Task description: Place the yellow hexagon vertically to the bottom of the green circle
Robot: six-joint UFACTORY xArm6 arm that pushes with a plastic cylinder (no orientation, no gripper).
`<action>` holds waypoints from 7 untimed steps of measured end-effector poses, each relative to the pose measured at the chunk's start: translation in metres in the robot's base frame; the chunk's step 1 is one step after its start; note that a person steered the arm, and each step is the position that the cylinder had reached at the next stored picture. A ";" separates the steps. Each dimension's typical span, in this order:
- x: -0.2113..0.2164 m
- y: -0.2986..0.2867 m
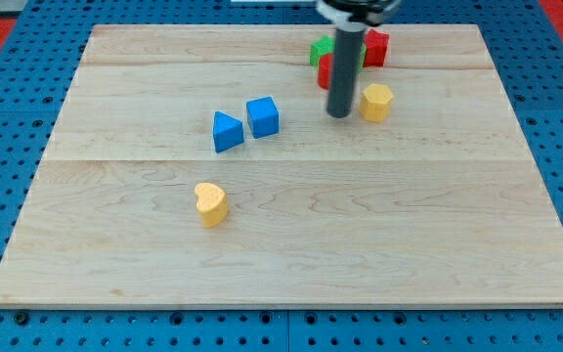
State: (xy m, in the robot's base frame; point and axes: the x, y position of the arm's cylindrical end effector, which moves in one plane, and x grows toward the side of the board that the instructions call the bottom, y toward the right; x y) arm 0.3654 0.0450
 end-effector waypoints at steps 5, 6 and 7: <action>-0.031 -0.001; -0.003 0.003; 0.034 0.050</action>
State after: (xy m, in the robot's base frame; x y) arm 0.3994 0.0954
